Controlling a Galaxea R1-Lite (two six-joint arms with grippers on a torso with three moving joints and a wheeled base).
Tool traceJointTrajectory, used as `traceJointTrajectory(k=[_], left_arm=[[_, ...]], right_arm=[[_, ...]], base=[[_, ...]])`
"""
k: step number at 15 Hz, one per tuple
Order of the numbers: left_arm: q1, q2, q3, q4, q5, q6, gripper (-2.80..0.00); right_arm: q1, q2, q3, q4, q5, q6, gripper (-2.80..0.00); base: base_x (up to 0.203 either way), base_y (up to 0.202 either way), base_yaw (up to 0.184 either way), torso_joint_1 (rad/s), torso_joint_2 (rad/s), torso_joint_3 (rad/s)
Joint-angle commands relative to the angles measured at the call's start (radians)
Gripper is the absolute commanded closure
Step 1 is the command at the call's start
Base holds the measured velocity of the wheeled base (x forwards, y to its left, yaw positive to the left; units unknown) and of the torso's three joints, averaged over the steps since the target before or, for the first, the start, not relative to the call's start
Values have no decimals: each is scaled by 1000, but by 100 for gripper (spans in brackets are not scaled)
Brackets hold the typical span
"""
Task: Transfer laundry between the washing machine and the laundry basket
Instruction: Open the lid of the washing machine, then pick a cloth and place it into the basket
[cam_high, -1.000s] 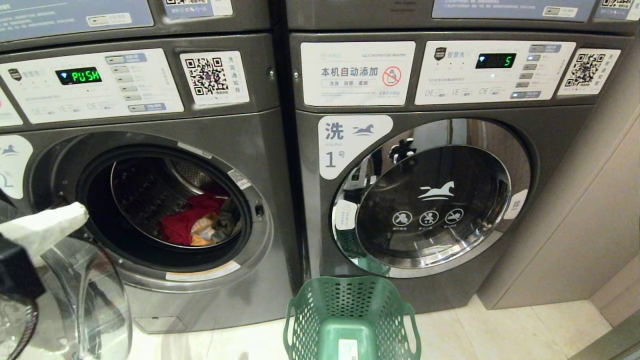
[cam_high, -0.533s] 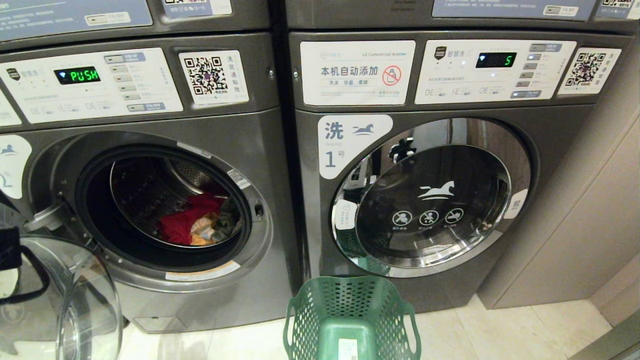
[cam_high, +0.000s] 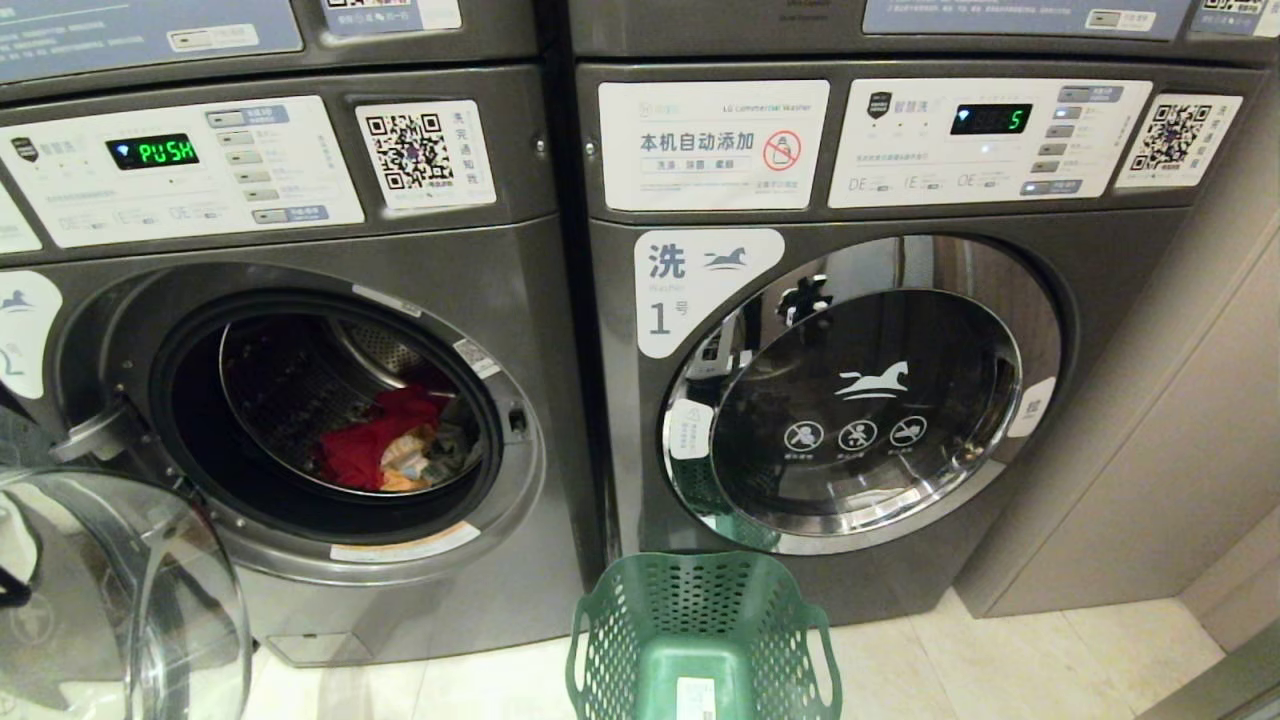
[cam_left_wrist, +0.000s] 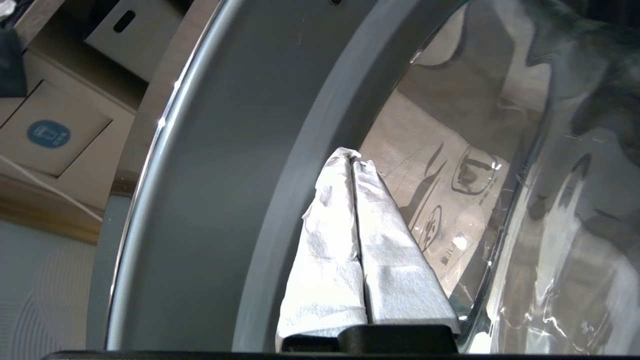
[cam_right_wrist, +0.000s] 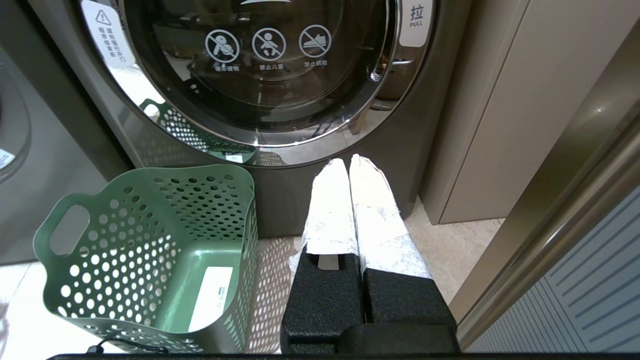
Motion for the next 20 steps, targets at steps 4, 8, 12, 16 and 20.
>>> traceJointTrajectory(k=[4, 8, 12, 16, 20], left_arm=[[111, 79, -65, -9, 3, -1, 0], [237, 193, -153, -22, -66, -10, 0], [328, 321, -227, -74, -137, -34, 0], [358, 394, -314, -79, -171, -54, 0], [374, 399, -351, -78, -174, -60, 0]], right_arm=[[0, 1, 0, 0, 0, 0, 0], [0, 1, 0, 0, 0, 0, 0], [0, 1, 0, 0, 0, 0, 0], [0, 1, 0, 0, 0, 0, 0], [0, 1, 0, 0, 0, 0, 0]], base=[[0, 0, 0, 0, 0, 0], [0, 0, 0, 0, 0, 0], [0, 0, 0, 0, 0, 0], [0, 0, 0, 0, 0, 0], [0, 0, 0, 0, 0, 0]])
